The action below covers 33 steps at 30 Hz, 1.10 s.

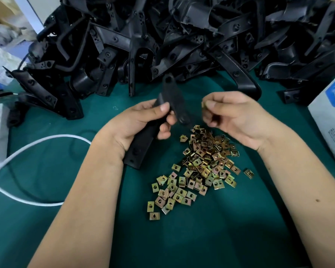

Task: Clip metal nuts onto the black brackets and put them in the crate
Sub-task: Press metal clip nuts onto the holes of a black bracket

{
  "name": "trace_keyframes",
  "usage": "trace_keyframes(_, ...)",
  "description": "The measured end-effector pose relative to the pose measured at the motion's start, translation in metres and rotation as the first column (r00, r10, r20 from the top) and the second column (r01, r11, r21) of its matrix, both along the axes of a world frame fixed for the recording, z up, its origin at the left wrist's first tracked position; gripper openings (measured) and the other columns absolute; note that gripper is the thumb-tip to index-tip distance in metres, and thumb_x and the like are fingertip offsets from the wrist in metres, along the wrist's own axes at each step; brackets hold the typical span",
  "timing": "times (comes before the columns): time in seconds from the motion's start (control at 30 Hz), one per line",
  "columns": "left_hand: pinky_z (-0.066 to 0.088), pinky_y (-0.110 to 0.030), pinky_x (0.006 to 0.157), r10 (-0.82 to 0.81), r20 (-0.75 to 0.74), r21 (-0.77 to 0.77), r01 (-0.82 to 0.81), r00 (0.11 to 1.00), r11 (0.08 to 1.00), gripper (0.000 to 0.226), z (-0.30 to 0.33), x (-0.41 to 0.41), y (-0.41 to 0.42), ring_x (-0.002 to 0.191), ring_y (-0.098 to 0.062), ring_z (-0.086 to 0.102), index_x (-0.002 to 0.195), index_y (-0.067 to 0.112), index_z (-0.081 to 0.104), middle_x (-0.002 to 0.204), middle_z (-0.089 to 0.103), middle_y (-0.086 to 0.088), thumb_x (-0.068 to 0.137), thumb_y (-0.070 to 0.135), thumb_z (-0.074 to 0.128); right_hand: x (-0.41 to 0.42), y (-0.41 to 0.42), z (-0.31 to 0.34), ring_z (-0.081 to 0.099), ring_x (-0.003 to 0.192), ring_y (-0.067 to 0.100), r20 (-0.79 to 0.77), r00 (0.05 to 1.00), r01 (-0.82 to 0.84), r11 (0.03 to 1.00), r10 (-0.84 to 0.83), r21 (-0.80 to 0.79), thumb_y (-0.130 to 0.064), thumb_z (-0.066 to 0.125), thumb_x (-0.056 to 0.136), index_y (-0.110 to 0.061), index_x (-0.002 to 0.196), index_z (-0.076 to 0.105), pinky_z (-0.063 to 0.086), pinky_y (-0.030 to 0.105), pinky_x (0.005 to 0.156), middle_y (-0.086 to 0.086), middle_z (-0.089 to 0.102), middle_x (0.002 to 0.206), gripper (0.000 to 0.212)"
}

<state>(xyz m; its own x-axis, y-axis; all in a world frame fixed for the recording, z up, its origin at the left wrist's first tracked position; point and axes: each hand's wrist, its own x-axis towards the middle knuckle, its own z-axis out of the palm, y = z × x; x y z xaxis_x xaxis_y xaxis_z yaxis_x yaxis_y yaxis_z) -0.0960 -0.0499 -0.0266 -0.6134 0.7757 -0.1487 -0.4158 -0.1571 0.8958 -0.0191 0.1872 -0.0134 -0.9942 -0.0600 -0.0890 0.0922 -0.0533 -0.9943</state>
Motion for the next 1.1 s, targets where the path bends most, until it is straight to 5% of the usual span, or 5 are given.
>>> trace_keyframes(0.1, 0.061, -0.028, 0.073, 0.127, -0.077, 0.046, -0.123, 0.989, 0.991, 0.014, 0.005, -0.007, -0.013, 0.073, -0.015, 0.067, 0.095, 0.011, 0.075, 0.088, 0.07, -0.009, 0.091, 0.017, 0.064, -0.002, 0.01, -0.002, 0.056, 0.073, 0.016, -0.009, 0.981, 0.191, 0.981, -0.191, -0.017, 0.002, 0.053, 0.101, -0.005, 0.092, 0.066, 0.044, 0.026, 0.067, 0.005, 0.061, 0.076, 0.017)
trace_keyframes(0.2, 0.06, -0.03, 0.062, 0.184, -0.238, -0.156, -0.224, 0.954, 0.962, 0.024, 0.005, -0.011, -0.014, 0.06, -0.015, 0.06, 0.11, 0.01, 0.063, 0.08, 0.064, -0.006, 0.088, 0.018, 0.07, -0.004, 0.003, -0.008, 0.061, 0.072, 0.013, -0.021, 0.97, 0.243, 0.97, -0.244, -0.013, 0.003, 0.061, 0.097, -0.006, 0.093, 0.071, 0.05, 0.024, 0.068, 0.005, 0.069, 0.078, 0.013)
trace_keyframes(0.37, 0.059, -0.037, 0.05, 0.029, -0.273, -0.32, -0.119, 0.961, 0.94, 0.043, 0.001, -0.005, -0.008, 0.049, -0.022, 0.058, 0.139, 0.031, 0.054, 0.075, 0.061, -0.01, 0.101, 0.011, 0.06, -0.004, -0.012, -0.013, 0.068, 0.076, 0.014, -0.073, 0.966, 0.25, 0.968, -0.25, -0.004, -0.002, 0.071, 0.092, -0.007, 0.096, 0.076, 0.053, 0.025, 0.072, 0.006, 0.077, 0.082, 0.008)
trace_keyframes(0.57, 0.055, -0.033, 0.05, -0.085, -0.263, -0.346, -0.011, 0.961, 0.938, 0.036, 0.003, -0.001, -0.003, 0.049, -0.021, 0.054, 0.124, 0.03, 0.06, 0.073, 0.058, -0.006, 0.092, 0.044, 0.066, -0.005, -0.028, -0.02, 0.069, 0.078, 0.016, -0.199, 0.948, 0.26, 0.965, -0.248, 0.036, -0.001, 0.073, 0.092, -0.008, 0.094, 0.077, 0.056, 0.024, 0.071, 0.009, 0.077, 0.084, 0.008)
trace_keyframes(1.1, 0.052, -0.03, 0.045, -0.068, -0.272, -0.308, -0.02, 0.96, 0.951, 0.034, 0.001, 0.0, 0.001, 0.045, -0.019, 0.052, 0.12, 0.023, 0.056, 0.072, 0.054, -0.006, 0.091, 0.036, 0.068, -0.007, -0.034, -0.024, 0.068, 0.075, 0.011, -0.203, 0.944, 0.266, 0.964, -0.26, 0.001, -0.003, 0.076, 0.088, -0.018, 0.086, 0.078, 0.053, 0.023, 0.068, 0.002, 0.076, 0.079, 0.015)
